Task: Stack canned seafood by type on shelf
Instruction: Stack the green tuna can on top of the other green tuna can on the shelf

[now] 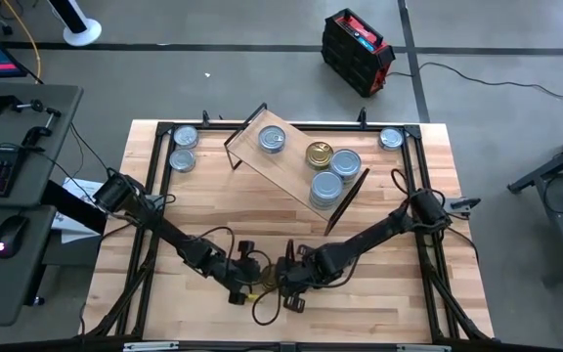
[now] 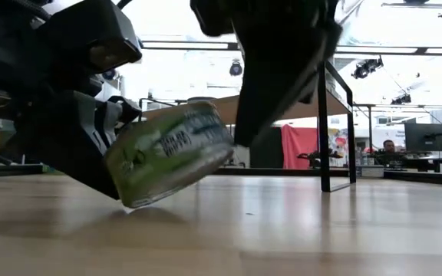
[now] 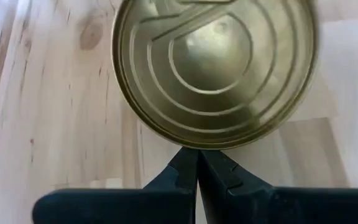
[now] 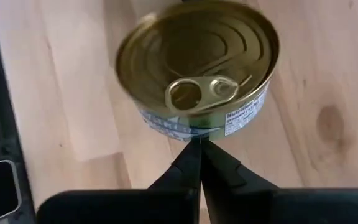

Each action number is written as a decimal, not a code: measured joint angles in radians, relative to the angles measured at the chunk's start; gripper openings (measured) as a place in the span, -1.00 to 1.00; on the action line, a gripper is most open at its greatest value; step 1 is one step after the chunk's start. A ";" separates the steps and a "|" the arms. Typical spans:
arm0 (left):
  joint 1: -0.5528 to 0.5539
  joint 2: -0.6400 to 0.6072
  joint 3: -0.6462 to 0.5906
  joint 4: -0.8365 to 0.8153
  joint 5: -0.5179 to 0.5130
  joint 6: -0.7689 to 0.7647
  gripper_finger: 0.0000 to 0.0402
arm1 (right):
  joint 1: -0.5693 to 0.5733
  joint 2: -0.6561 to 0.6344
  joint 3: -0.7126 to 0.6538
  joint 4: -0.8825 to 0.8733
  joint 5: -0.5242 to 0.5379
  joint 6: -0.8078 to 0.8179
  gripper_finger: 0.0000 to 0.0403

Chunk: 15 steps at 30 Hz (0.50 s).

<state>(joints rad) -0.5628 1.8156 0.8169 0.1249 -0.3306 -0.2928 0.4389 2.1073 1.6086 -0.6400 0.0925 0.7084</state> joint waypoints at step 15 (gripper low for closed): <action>0.001 0.001 -0.001 0.009 -0.006 0.003 -1.00 | -0.002 -0.006 0.129 0.005 0.055 -0.085 -1.00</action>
<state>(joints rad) -0.5617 1.8168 0.8162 0.1339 -0.3370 -0.2902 0.4366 2.1014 1.7371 -0.6348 0.1471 0.6238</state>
